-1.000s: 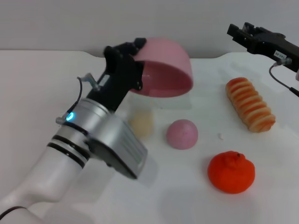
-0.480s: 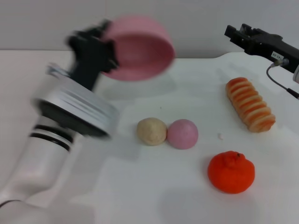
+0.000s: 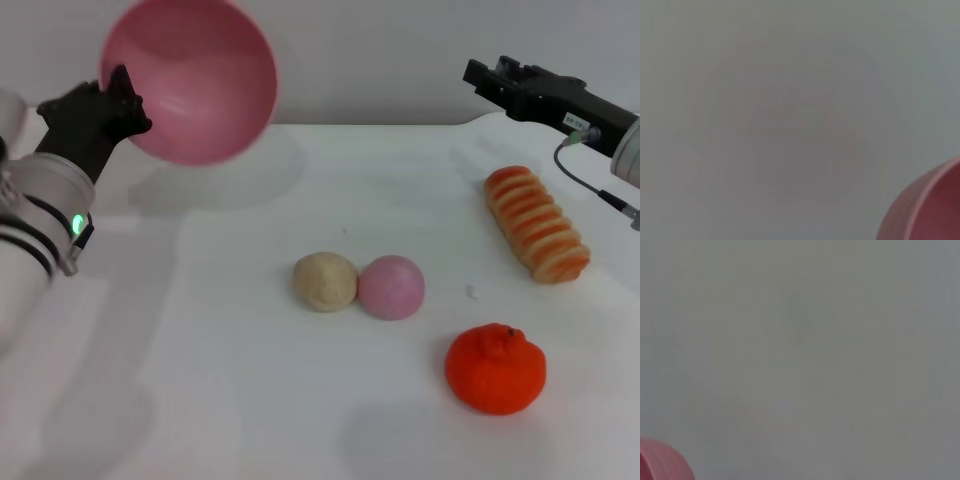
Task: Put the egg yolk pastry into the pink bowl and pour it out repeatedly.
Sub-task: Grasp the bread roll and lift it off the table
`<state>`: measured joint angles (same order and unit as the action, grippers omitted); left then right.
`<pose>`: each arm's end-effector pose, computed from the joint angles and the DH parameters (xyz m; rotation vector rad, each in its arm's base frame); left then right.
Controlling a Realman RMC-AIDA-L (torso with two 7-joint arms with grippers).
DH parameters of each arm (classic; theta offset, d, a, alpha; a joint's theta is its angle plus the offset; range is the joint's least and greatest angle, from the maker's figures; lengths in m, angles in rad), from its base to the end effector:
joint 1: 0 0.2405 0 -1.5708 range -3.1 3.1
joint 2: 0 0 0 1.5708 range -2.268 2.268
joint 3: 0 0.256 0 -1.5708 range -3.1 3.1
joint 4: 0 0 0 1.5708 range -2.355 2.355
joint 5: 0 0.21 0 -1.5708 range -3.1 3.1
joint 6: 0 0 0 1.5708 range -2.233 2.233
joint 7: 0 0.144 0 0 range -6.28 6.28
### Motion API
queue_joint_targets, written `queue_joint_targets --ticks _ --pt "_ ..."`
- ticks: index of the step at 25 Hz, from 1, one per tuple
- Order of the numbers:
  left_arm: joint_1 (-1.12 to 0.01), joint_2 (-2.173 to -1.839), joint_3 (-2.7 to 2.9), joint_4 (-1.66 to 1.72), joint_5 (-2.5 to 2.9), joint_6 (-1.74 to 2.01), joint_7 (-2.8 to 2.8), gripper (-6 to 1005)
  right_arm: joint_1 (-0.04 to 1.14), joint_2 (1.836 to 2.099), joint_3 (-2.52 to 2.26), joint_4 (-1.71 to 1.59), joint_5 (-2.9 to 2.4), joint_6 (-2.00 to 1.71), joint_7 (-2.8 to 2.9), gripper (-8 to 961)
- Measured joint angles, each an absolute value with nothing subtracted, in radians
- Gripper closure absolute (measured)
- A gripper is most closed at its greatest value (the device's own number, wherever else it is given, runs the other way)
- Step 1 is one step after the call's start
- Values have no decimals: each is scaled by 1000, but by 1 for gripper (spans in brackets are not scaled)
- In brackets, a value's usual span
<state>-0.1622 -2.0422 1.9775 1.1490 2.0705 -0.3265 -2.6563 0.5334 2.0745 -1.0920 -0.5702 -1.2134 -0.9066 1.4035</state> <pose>-0.2403 0.3581 -0.0124 -1.6305 -0.8285 -0.6517 0.2519 0.4062 0.0019 -2.0775 0.9100 0.8987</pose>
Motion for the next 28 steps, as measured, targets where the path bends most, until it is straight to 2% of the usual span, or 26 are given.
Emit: queue_joint_targets --ticks 3,6,10,13,17,28 --pt "-193 -2044 1740 1190 2063 111 -2663 997 543 2074 -1101 -568 -1218 -905 1404 435" --pt "-272 -2054 1457 1162 2058 557 -2657 998 562 2073 -1121 -556 -1222 -905 1428 442" --pt "-314 -2051 1215 1124 2064 911 -2626 998 605 2060 -1160 -548 -1329 -902 1574 451" --pt "-282 -2051 1164 1156 2072 976 -2610 998 651 2056 -1172 -574 -1538 -906 1730 458" --pt "-231 -2048 1143 1232 2134 1033 -2624 998 719 2065 -1222 -658 -1888 -935 1988 467" --pt "-213 -2054 1101 1330 2313 1178 -2696 998 847 2069 -1361 -698 -2072 -1076 2151 492"
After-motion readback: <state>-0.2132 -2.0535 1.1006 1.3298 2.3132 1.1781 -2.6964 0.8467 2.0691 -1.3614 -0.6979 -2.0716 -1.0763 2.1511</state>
